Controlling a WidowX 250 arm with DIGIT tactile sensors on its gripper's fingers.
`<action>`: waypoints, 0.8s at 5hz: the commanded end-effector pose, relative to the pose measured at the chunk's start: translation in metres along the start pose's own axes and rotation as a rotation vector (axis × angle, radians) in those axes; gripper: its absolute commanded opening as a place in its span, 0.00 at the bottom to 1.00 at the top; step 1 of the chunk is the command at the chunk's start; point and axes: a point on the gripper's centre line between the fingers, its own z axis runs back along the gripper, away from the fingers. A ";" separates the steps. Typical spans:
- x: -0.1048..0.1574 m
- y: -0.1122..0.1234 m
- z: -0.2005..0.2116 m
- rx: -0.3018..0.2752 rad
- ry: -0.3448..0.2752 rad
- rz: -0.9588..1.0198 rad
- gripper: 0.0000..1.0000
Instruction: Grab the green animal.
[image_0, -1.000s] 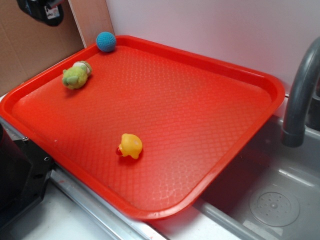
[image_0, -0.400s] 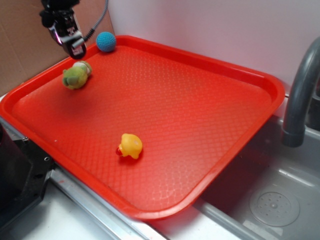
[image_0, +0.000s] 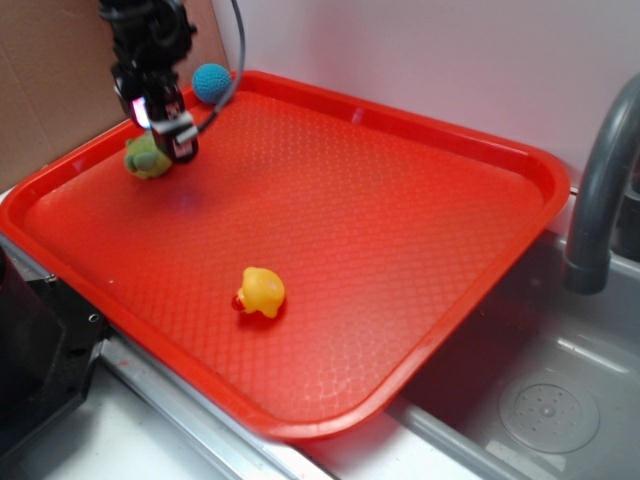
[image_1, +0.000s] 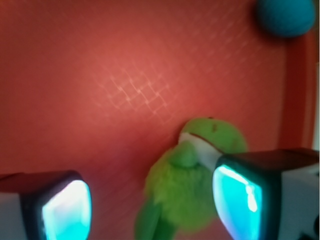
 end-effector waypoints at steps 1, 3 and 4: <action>-0.014 0.033 -0.021 0.054 0.073 0.333 1.00; -0.014 0.018 -0.002 -0.005 0.045 0.316 0.00; -0.019 -0.008 0.043 -0.015 -0.007 0.221 0.00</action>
